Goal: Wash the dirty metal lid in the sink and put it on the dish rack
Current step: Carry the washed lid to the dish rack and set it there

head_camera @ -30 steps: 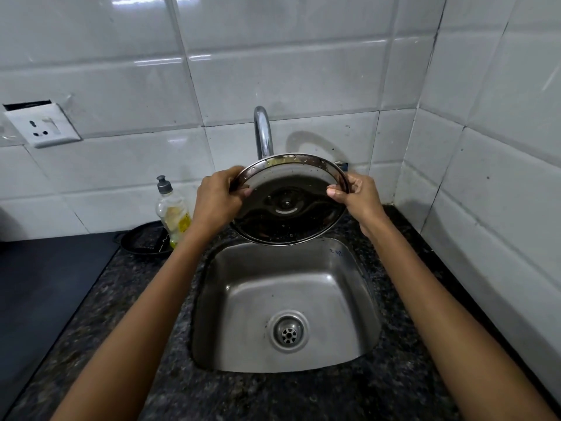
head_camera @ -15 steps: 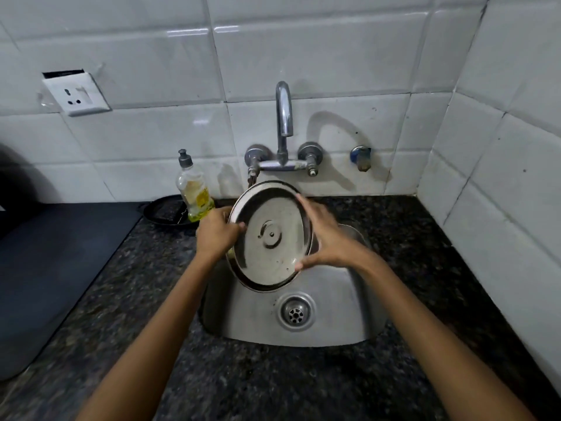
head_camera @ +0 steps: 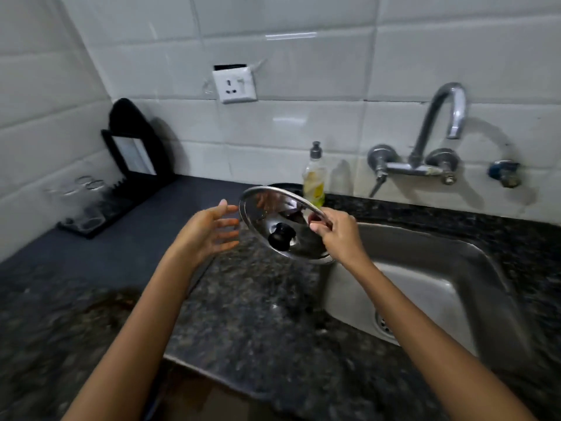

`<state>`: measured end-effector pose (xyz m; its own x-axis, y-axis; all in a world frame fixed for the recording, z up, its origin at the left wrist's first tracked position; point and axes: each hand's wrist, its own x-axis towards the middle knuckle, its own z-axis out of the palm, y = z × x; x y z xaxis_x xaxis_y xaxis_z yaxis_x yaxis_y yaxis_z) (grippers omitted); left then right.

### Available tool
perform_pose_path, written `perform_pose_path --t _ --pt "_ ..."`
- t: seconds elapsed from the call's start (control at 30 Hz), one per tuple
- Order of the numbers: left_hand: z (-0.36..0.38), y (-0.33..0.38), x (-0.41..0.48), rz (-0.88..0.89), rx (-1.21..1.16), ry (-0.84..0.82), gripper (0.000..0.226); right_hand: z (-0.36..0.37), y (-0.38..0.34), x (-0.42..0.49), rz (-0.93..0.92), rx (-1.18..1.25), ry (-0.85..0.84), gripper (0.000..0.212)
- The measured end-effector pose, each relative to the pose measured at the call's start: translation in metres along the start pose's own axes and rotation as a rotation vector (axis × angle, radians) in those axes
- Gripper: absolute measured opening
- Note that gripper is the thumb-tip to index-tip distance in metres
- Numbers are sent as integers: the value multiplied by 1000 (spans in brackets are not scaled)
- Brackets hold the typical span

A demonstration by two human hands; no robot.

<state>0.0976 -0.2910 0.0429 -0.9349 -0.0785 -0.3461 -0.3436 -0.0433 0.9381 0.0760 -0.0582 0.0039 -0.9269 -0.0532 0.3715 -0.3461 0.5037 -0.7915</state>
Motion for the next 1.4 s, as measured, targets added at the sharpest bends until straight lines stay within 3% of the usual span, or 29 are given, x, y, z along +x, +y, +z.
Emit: perform_pose_path --t 0.07,0.23,0.47,0.63,0.73,0.93,1.13,1.27,1.4 --pt "-48 -6 -10 51 171 97 24 37 -25 9 28 71 -13 6" --pt "-141 -24 -28 172 355 265 18 123 -74 37 108 274 -25 33" --pt "-245 -16 7 275 564 396 23 212 -132 105 87 295 -77 31" --pt "-286 -9 75 238 624 412 29 283 -150 186 71 263 -90 30" --pt "-308 -4 122 205 670 423 35 335 -158 241 37 248 -95 7" --pt "-354 -4 203 118 839 436 45 452 -163 329 49 248 -138 11" --pt "-378 -13 263 107 861 407 48 541 -155 367 37 221 -210 10" --pt "-387 -20 286 130 850 392 47 573 -146 384 40 169 -225 10" --pt "-394 -28 299 158 824 406 43 585 -130 398 66 150 -191 31"
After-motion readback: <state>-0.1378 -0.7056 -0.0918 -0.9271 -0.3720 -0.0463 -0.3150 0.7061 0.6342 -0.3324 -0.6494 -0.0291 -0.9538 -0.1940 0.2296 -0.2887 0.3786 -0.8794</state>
